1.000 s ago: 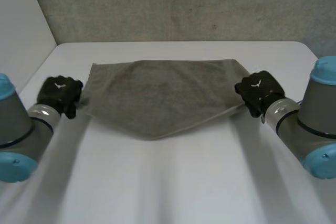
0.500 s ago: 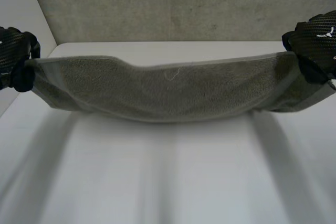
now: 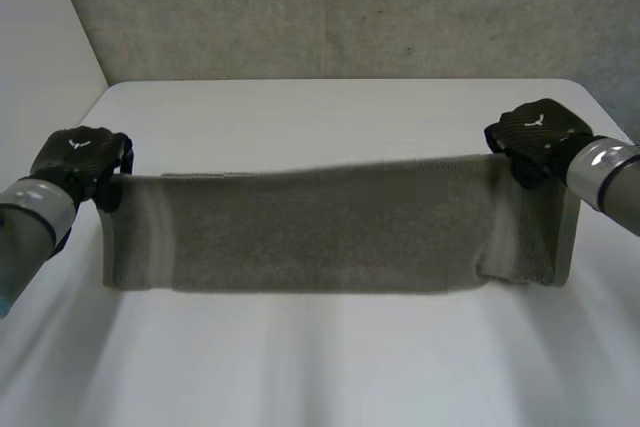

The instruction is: Fold the towel.

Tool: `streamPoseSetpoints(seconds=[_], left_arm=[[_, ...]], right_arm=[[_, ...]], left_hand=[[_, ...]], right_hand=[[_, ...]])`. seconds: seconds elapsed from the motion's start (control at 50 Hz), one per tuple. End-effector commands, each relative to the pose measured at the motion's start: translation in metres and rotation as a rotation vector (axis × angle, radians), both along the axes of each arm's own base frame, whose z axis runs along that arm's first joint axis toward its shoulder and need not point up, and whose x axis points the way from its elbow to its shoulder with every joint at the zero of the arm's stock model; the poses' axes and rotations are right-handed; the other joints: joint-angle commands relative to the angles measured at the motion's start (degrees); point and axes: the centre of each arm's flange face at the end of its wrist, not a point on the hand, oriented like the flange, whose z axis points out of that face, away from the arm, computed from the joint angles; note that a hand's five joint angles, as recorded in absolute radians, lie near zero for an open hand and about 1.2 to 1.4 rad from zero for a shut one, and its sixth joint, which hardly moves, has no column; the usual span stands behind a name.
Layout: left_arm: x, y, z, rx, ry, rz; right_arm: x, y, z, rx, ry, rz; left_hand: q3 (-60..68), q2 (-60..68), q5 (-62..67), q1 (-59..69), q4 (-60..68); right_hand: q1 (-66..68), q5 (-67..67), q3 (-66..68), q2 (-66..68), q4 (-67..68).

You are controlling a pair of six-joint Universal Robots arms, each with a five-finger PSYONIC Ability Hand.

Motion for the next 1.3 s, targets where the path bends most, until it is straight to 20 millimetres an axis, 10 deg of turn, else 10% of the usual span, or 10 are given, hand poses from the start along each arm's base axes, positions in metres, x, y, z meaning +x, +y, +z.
streamPoseSetpoints(seconds=[0.02,0.3,0.34,0.36,0.38,0.52,0.72,0.84,1.04,1.3], left_arm=[[-0.013,-0.026,-0.018,0.008,-0.017,0.019],[-0.029,-0.044,-0.046,0.024,-0.050,0.074],[-0.036,-0.040,-0.047,0.023,-0.053,0.060],[-0.036,-0.040,-0.047,0.023,-0.053,0.060],[-0.038,-0.039,-0.047,0.020,-0.059,0.055],[-0.039,-0.040,-0.037,-0.020,-0.071,0.053],[-0.035,-0.023,0.002,-0.092,-0.034,0.055],[-0.034,0.005,0.016,-0.112,-0.016,0.036],[-0.042,0.040,0.018,-0.169,0.039,-0.026],[-0.048,0.047,0.006,-0.123,0.086,-0.066]], right_arm=[[0.020,-0.014,-0.026,-0.044,0.079,0.016],[0.038,-0.031,-0.059,-0.200,0.150,0.029],[0.038,-0.034,-0.063,-0.211,0.151,0.016],[0.038,-0.034,-0.063,-0.211,0.151,0.016],[0.038,-0.034,-0.065,-0.210,0.152,0.007],[0.035,-0.041,-0.058,-0.258,0.137,-0.048],[0.021,-0.013,0.029,-0.348,-0.169,-0.123],[0.014,0.019,0.044,-0.281,-0.206,-0.129],[0.000,0.075,-0.009,0.088,-0.099,-0.151],[-0.029,0.061,-0.049,0.174,-0.098,-0.213]], left_hand=[[-8.98,-6.87,-15.98,-3.07,-6.52],[-15.18,-13.07,-22.19,-9.27,-12.72],[-61.80,-59.69,-68.81,-55.89,-59.34],[-62.11,-60.00,-69.11,-56.20,-59.65],[-78.98,-76.87,-85.98,-73.07,-76.52],[-78.93,-76.83,-85.94,-73.03,-76.47],[-78.76,-76.66,-85.77,-72.86,-76.31],[-78.76,-76.66,-85.77,-72.86,-76.31],[-78.76,-76.66,-85.77,-72.86,-76.31],[-78.76,-76.66,-85.77,-72.86,-76.31]], right_hand=[[2.80,2.77,2.34,2.72,2.64],[2.80,2.77,2.34,2.72,2.64],[-30.52,-30.55,-30.97,-30.60,-30.67],[-30.78,-30.81,-31.24,-30.86,-30.94],[-57.93,-57.96,-58.38,-58.01,-58.09],[-67.20,-67.23,-67.66,-67.28,-67.36],[-67.20,-67.23,-67.66,-67.28,-67.36],[-67.20,-67.23,-67.66,-67.28,-67.36],[-58.89,-58.92,-59.35,-58.97,-59.05],[-50.00,-50.03,-50.45,-50.08,-50.15]])
